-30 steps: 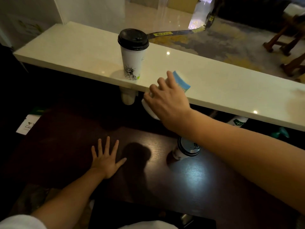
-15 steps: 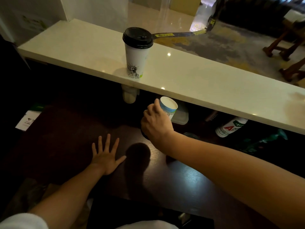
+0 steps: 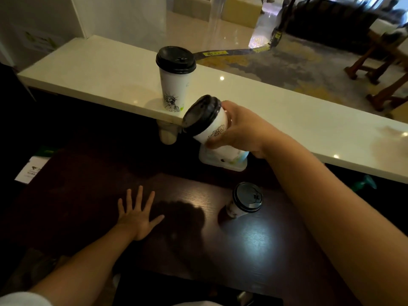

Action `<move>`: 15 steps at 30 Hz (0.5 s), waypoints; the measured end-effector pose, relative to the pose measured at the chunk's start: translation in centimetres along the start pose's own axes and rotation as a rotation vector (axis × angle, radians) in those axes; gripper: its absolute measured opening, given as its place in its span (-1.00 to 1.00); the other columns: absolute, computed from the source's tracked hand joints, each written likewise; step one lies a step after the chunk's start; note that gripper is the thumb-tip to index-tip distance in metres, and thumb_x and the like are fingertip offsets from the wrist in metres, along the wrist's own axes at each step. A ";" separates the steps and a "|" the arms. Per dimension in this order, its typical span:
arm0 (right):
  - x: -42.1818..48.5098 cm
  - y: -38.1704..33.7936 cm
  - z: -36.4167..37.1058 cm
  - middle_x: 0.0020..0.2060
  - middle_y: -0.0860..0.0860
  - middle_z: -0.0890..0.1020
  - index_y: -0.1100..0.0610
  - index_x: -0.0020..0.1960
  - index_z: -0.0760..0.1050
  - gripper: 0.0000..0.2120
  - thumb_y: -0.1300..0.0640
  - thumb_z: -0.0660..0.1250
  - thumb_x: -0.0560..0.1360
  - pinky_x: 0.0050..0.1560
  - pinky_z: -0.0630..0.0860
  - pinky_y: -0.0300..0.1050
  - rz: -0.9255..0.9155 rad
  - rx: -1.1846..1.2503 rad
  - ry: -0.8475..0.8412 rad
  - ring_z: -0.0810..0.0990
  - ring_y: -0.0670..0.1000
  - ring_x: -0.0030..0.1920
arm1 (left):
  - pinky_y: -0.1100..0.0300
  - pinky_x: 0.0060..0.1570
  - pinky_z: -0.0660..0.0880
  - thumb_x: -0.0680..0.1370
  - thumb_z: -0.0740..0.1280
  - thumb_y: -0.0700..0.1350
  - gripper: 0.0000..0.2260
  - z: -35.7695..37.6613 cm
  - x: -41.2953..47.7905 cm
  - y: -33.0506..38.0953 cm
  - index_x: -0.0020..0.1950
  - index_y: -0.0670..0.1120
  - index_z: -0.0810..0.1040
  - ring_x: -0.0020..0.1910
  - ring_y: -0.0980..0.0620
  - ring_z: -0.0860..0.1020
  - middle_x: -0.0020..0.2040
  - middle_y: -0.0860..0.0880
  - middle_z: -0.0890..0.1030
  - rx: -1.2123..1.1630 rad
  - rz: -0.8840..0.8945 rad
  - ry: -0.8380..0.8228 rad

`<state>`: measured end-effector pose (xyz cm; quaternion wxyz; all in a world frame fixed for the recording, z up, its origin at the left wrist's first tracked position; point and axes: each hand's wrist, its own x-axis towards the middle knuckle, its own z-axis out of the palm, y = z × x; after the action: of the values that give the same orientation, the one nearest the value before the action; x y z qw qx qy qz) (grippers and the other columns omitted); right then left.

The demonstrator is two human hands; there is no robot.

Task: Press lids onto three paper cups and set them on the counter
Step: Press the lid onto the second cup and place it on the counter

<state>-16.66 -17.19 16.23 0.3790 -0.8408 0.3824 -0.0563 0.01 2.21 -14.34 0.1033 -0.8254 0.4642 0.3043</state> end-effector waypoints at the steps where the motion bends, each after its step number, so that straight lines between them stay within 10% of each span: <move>1: -0.1 0.9 0.2 0.08 0.05 0.67 0.08 0.28 0.48 -0.35 0.19 0.65 0.25 0.18 0.62 0.10 -0.020 0.147 0.009 0.65 0.09 0.10 | -0.28 0.42 -0.36 0.48 -0.13 0.47 -0.22 0.0 0.0 0.0 0.44 0.12 -0.50 0.42 -0.27 -0.53 0.43 -0.09 -0.58 0.001 -0.003 0.000; 5: -0.5 4.0 2.7 0.07 0.08 0.71 0.19 0.33 0.47 -0.41 0.41 0.55 0.35 0.01 0.67 -0.11 -0.032 0.632 -0.023 0.72 0.00 0.05 | -0.26 0.43 -0.35 0.48 -0.13 0.47 -0.22 -0.1 0.2 0.2 0.46 0.14 -0.49 0.43 -0.26 -0.52 0.42 -0.08 -0.58 0.015 -0.028 -0.004; 9: -0.5 6.4 6.6 0.23 0.25 0.64 0.26 0.41 0.41 -0.36 0.40 0.52 0.38 0.22 0.61 0.11 0.017 0.927 -0.085 0.65 0.20 0.24 | -0.26 0.44 -0.34 0.48 -0.12 0.46 -0.22 0.0 0.3 0.2 0.48 0.13 -0.47 0.44 -0.26 -0.50 0.43 -0.06 -0.57 0.020 -0.029 -0.001; 15: -1.0 7.8 8.9 0.13 0.14 0.71 0.23 0.37 0.45 -0.48 0.39 0.48 0.44 0.06 0.66 -0.03 0.107 0.996 -0.039 0.70 0.10 0.14 | -0.27 0.46 -0.30 0.50 -0.03 0.44 -0.20 -0.3 -0.1 0.6 0.51 0.13 -0.43 0.45 -0.27 -0.49 0.48 -0.08 -0.53 -0.029 -0.062 -0.024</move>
<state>-18.58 -14.50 4.78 0.7439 -0.5377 0.3445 -0.1969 -0.41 1.79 -13.99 0.1062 -0.8370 0.4327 0.3176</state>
